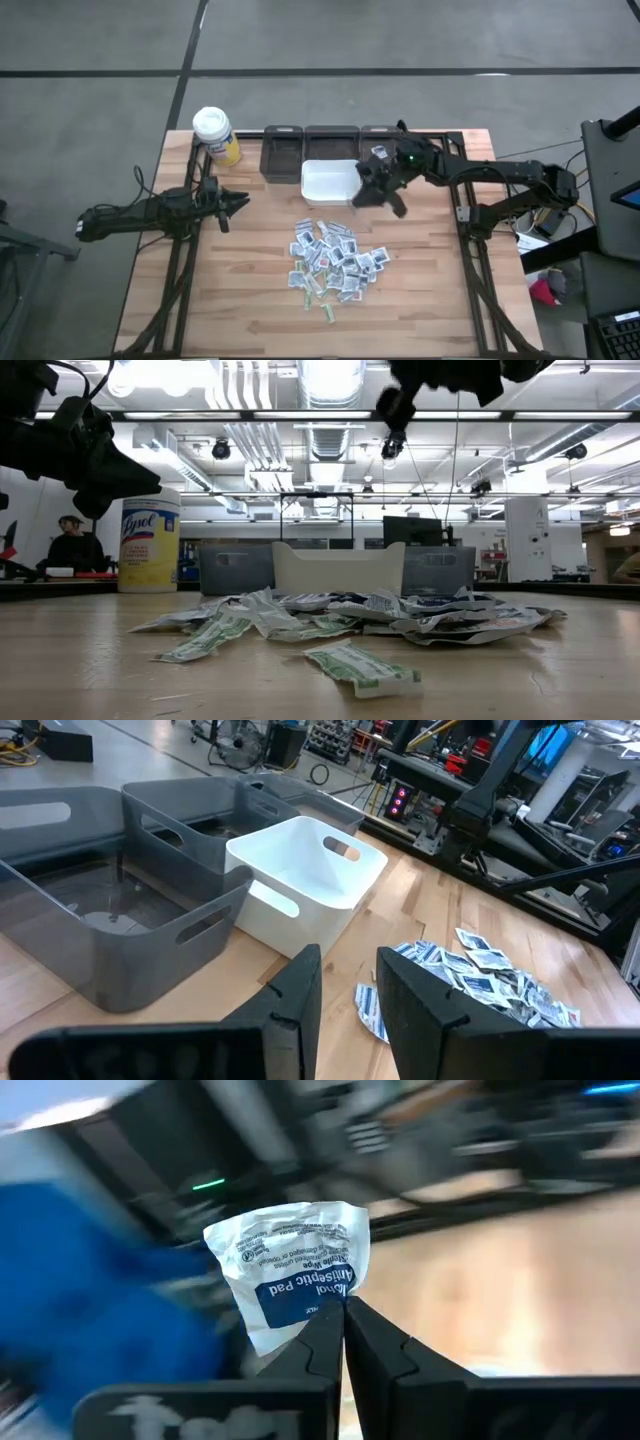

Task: Pick & Place First Aid Supplies
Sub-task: Put the blue alcohol pad into the right black bin

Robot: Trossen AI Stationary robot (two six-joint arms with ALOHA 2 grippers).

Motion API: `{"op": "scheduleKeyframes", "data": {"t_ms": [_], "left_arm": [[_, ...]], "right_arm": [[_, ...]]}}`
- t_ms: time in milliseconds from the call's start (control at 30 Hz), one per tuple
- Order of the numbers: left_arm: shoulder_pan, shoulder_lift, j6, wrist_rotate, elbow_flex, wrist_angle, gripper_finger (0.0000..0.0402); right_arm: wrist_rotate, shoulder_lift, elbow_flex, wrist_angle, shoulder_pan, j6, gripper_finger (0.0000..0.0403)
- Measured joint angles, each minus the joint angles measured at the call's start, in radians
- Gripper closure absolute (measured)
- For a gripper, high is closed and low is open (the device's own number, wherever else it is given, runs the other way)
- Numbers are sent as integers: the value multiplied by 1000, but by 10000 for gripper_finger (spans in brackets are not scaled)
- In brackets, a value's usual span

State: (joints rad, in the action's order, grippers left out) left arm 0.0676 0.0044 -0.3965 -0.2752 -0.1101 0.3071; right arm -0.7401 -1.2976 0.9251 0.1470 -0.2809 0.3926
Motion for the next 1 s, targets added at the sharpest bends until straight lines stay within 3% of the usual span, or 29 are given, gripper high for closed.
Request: {"op": "scheduleKeyframes", "data": {"t_ms": [133, 333, 433, 600, 800, 1000], "left_arm": [[0, 0, 0, 0, 0, 0, 307], [0, 0, 0, 0, 0, 0, 307], [0, 0, 0, 0, 0, 0, 307], [0, 0, 0, 0, 0, 0, 307], [0, 0, 0, 0, 0, -1, 307], [0, 0, 0, 0, 0, -2, 307]], "right_arm": [[310, 0, 21, -190, -29, -134, 394], [929, 0, 98, -502, -46, -383, 394], [1134, 0, 138, -557, -52, -537, 394], [1202, -39, 205, -595, -98, -736, 394], [1204, -186, 325, -826, -192, -793, 394], [1088, -365, 417, -989, -283, -831, 394]]}}
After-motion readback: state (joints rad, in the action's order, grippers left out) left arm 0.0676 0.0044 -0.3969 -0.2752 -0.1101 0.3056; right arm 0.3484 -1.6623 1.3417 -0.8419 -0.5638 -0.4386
